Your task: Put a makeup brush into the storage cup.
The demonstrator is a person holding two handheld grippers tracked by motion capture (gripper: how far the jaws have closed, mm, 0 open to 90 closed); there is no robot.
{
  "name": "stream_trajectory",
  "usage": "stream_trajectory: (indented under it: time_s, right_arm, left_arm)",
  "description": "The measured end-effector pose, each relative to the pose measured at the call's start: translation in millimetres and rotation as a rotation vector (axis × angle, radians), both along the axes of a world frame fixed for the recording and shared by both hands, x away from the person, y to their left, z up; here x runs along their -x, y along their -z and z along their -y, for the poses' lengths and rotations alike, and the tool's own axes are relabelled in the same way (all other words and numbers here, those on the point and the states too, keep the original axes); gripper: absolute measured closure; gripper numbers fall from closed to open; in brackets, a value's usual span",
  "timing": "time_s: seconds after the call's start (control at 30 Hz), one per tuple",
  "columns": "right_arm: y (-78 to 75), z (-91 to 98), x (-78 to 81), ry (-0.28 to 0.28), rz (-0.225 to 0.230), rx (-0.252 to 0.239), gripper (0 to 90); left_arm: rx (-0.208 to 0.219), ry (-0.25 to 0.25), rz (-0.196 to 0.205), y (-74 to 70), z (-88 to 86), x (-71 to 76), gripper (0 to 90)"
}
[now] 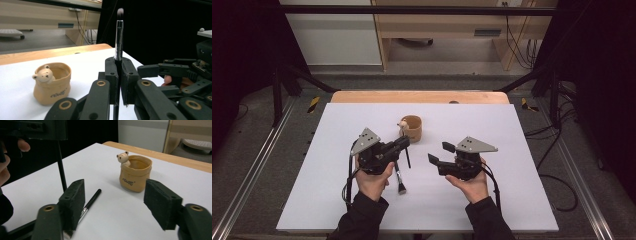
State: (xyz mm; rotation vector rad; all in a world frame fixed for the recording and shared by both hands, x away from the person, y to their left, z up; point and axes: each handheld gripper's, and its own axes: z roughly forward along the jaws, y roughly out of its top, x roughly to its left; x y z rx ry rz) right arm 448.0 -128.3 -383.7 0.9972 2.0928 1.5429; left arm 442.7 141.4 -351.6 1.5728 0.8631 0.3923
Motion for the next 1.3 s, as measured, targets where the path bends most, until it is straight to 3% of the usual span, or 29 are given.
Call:
stream_trajectory:
  time_s: [0.37,0.9,1.3]
  right_arm:
    - [-2.7,27.7,5.8,0.053,0.02,0.02,12.3]
    - [5.8,76.4,24.0,0.111,0.007,0.012,8.2]
    - [15.2,98.3,34.1,0.16,0.003,0.0,7.0]
  left_arm:
    - [-0.019,-0.015,0.022,-13.0,-7.3,-5.2,84.9]
    - [-0.051,-0.013,0.037,-27.5,-6.2,-21.5,84.8]
    - [-0.077,-0.005,0.04,-32.9,0.8,-33.4,84.8]
